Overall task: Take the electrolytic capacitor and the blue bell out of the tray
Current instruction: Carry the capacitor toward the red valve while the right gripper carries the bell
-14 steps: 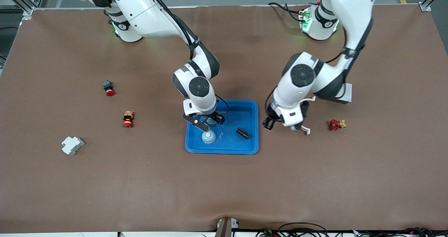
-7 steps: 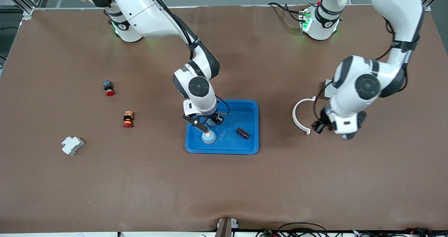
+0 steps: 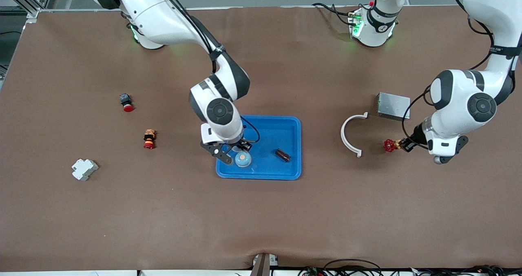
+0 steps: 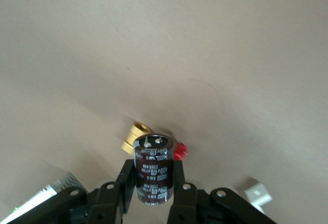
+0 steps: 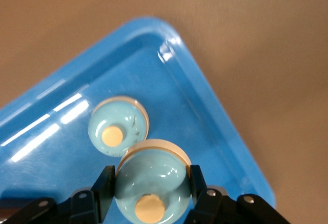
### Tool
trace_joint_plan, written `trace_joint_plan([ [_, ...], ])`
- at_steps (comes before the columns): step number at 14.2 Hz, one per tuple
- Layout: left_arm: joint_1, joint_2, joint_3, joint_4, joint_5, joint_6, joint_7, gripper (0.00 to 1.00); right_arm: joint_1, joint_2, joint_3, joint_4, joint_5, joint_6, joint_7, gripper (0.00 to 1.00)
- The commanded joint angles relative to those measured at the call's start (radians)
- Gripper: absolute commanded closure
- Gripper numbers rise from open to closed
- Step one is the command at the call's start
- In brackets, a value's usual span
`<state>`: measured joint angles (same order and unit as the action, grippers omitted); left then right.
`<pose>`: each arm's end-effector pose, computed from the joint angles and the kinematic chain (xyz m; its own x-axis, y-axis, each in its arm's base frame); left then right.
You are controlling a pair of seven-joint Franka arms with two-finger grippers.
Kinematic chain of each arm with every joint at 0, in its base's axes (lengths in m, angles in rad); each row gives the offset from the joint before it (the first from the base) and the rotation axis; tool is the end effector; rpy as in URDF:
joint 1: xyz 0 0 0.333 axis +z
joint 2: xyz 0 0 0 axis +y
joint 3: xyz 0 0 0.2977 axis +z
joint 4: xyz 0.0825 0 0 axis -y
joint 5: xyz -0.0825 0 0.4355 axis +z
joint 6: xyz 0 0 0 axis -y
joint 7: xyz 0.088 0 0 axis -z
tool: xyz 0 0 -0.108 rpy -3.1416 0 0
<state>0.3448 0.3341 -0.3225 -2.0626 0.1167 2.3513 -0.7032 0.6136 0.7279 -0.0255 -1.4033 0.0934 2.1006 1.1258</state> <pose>0.6163 0.0141 0.2214 0.7911 0.6108 -0.0334 0.6112 -0.7915 0.0023 0.6257 0.4264 0.2284 0.8344 -0.5467 -0.0696 -0.5479 -0.8365 0.0017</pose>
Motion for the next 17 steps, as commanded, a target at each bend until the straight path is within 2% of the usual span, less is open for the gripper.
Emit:
trace_joint_plan([
  [1,0.045,0.057,-0.006,0.024,0.037,0.036,0.089,1.00,-0.096,-0.073,0.010,-0.003,0.080,-0.086,-0.197,1.00],
  [3,0.098,0.114,-0.004,0.053,0.163,0.061,0.091,1.00,-0.171,-0.116,0.010,-0.006,0.085,-0.177,-0.340,1.00],
  [5,0.102,0.170,-0.004,0.076,0.184,0.111,0.085,1.00,-0.236,-0.157,0.007,-0.026,0.083,-0.233,-0.466,1.00],
  [7,0.103,0.229,-0.004,0.130,0.184,0.112,0.082,1.00,-0.282,-0.206,-0.004,-0.093,0.065,-0.228,-0.616,1.00],
  [8,0.103,0.241,-0.004,0.140,0.184,0.111,0.083,0.95,-0.313,-0.228,-0.008,-0.124,0.048,-0.226,-0.685,1.00],
  [9,0.099,0.247,-0.004,0.147,0.184,0.111,0.082,0.73,-0.340,-0.241,-0.008,-0.144,0.019,-0.225,-0.745,1.00],
  [10,0.095,0.246,-0.004,0.148,0.184,0.109,0.082,0.29,-0.357,-0.255,-0.008,-0.164,-0.009,-0.223,-0.779,1.00],
  [11,0.098,0.241,-0.004,0.153,0.186,0.106,0.082,0.00,-0.374,-0.268,-0.008,-0.189,-0.023,-0.211,-0.809,1.00],
  [13,0.094,0.209,-0.010,0.151,0.186,0.077,0.079,0.00,-0.420,-0.307,-0.008,-0.282,-0.023,-0.139,-0.898,1.00],
  [15,0.095,0.163,-0.027,0.165,0.178,-0.005,0.077,0.00,-0.458,-0.346,-0.008,-0.394,-0.024,-0.041,-0.981,1.00],
  [17,0.095,0.137,-0.090,0.197,0.172,-0.100,0.004,0.00,-0.497,-0.373,-0.008,-0.494,-0.024,0.053,-1.055,1.00],
])
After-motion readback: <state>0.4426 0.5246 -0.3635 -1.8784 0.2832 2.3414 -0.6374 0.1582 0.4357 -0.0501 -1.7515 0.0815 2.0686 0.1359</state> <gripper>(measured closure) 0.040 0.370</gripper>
